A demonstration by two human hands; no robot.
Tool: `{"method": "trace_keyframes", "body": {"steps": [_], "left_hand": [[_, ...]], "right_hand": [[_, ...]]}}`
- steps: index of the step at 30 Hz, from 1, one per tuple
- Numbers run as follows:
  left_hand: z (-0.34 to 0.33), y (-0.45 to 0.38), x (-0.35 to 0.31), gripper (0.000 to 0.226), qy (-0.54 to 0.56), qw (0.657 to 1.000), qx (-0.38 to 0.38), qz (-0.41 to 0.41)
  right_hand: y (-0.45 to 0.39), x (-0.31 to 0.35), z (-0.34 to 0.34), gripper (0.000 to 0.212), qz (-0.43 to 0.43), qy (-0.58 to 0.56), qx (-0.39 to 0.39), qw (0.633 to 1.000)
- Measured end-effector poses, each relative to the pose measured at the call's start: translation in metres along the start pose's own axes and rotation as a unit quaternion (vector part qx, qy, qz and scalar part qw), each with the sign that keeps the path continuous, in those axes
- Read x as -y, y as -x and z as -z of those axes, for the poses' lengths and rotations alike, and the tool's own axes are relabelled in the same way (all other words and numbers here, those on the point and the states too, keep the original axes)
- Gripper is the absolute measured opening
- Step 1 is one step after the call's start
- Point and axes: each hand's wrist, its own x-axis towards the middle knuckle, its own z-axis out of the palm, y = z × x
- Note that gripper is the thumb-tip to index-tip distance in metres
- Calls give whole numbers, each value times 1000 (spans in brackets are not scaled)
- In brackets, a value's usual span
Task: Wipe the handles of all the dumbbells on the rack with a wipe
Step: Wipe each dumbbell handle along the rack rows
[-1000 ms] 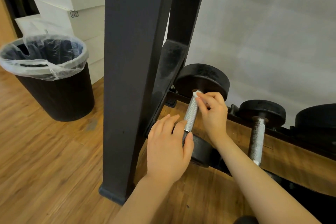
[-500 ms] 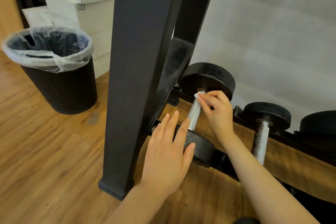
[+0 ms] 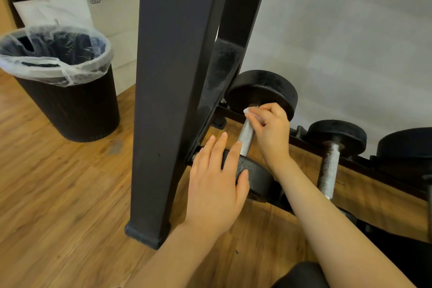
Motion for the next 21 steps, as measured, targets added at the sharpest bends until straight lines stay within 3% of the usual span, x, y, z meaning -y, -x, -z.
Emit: {"method": "trace_keyframes", "body": {"steps": [6,9,14,18,21], "left_hand": [[5,-2,2,51,-30,999,27,-7],[6,-2,0,51,-34,999,33,-3],[6,-4,1,50,-42,998,39,-5],[5,-5,1,48,-38,999,38,-1],[5,-5,1,47,-37,999,36,-2]], "right_hand": [[1,-2,0,19,32,48,28,998],[-3,-3,1,16,105,88,31,990],[-1,-14,13,20,143,58,67,986],[-17,-18,26,22,232,135,140,953],[-24,-17,30,22,277,194,147,930]]}}
